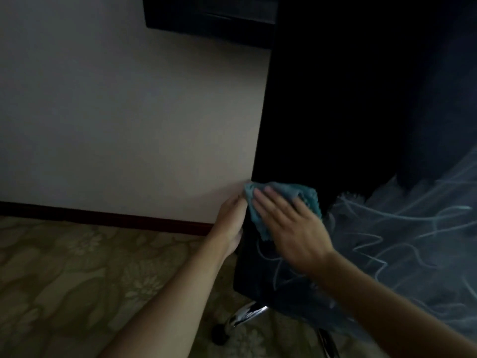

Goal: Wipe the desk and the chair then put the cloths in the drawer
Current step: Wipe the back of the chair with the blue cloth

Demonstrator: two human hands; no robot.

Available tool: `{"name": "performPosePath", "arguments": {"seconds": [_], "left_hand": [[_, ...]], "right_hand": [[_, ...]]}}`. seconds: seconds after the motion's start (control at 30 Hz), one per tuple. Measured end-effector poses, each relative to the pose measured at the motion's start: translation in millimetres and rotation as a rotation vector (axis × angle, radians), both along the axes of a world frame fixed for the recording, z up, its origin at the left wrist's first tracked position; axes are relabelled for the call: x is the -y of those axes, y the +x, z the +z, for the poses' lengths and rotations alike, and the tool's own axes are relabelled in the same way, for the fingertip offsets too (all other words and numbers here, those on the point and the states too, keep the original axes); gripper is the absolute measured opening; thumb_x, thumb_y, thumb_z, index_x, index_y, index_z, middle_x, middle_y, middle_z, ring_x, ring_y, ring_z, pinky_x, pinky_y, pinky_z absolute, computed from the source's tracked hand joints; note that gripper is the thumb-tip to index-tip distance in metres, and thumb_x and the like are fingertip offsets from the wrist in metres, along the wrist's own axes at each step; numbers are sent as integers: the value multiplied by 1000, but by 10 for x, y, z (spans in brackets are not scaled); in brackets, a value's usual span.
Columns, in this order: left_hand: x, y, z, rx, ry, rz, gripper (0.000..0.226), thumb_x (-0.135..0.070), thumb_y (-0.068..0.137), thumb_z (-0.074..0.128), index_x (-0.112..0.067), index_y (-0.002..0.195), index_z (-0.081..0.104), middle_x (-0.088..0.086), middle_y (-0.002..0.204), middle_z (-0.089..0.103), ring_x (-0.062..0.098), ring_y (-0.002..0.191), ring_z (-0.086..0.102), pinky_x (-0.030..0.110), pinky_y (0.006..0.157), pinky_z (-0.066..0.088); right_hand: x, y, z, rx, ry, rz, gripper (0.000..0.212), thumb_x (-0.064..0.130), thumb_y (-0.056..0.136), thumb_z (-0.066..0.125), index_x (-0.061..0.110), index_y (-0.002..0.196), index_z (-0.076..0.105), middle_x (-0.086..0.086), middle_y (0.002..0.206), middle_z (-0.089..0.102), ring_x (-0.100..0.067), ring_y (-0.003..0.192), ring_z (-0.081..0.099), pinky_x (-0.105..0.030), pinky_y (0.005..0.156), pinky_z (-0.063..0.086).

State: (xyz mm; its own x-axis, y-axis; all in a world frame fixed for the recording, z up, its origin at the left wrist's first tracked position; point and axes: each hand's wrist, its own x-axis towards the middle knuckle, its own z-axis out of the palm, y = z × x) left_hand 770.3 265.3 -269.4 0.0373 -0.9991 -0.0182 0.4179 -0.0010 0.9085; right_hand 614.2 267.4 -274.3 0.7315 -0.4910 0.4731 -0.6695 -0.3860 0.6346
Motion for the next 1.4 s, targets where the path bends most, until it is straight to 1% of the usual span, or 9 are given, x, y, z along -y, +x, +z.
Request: {"name": "performPosePath", "arguments": {"seconds": [0.17, 0.33, 0.43, 0.57, 0.67, 0.77, 1.0, 1.17, 1.4], "left_hand": [[-74, 39, -316, -8, 8, -101, 44, -61, 80, 63, -35, 116, 69, -7, 122, 71, 14, 119, 62, 38, 103, 46], [-102, 118, -662, 73, 63, -86, 24, -47, 89, 67, -39, 110, 74, -5, 126, 69, 20, 126, 56, 55, 116, 31], [-113, 135, -694, 46, 65, -108, 53, -59, 75, 76, -32, 120, 71, -6, 127, 68, 19, 127, 56, 53, 117, 29], [-87, 131, -726, 21, 95, -90, 44, -51, 75, 67, -27, 111, 71, -9, 115, 73, 12, 115, 63, 37, 104, 40], [-85, 132, -781, 10, 110, -21, 18, -38, 82, 69, -27, 91, 80, -5, 102, 76, 19, 111, 64, 38, 100, 41], [-101, 140, -835, 12, 133, -1, 20, -22, 95, 61, -26, 91, 80, -1, 104, 76, 21, 113, 64, 40, 105, 42], [-142, 84, -721, 2, 178, 25, 33, -42, 99, 50, -18, 112, 68, -3, 102, 74, 10, 92, 67, 26, 80, 48], [-194, 76, -569, 97, 176, 57, 34, -47, 97, 48, -19, 106, 67, -5, 90, 70, 11, 82, 63, 30, 71, 42], [-297, -37, -388, 206, 72, 22, 20, -47, 94, 53, -33, 100, 65, -17, 94, 71, 5, 90, 66, 25, 73, 45]], "right_hand": [[-50, 109, 126, 162, -16, -15, 65, 29, 95, 29, 12, 156, 15, -4, 164, 9, -21, 152, 4, -45, 122, 2], [-129, 85, -487, -24, 81, -41, 69, 27, 91, 24, 10, 157, 8, -5, 165, 2, -22, 151, -8, -43, 120, -13], [-77, 71, -126, 27, 16, -16, 69, 27, 90, 27, 10, 156, 13, -5, 164, 5, -21, 151, -2, -43, 121, -8], [-2, 176, 183, 252, -77, 28, 63, 24, 93, 33, 9, 153, 26, -6, 161, 12, -21, 150, 5, -44, 121, -2], [-104, 146, -446, 84, 40, 42, 68, 23, 87, 35, 8, 153, 26, -7, 161, 16, -24, 151, 1, -40, 119, -6], [-165, -40, -804, -83, 133, 5, 75, 24, 87, 41, 10, 154, 12, -4, 163, 10, -21, 151, -8, -40, 120, -12], [-76, 2, -21, 274, -37, 10, 65, 24, 90, 34, 10, 153, 28, -5, 161, 14, -21, 150, 6, -44, 121, -1], [-231, -117, -890, -35, 164, 9, 81, 24, 79, 63, 10, 151, 30, -4, 161, 19, -20, 150, -5, -41, 120, -6], [-128, -390, 366, 327, -137, 39, 63, 17, 89, 40, 8, 151, 33, -7, 159, 20, -23, 149, 13, -44, 121, 3]]}}
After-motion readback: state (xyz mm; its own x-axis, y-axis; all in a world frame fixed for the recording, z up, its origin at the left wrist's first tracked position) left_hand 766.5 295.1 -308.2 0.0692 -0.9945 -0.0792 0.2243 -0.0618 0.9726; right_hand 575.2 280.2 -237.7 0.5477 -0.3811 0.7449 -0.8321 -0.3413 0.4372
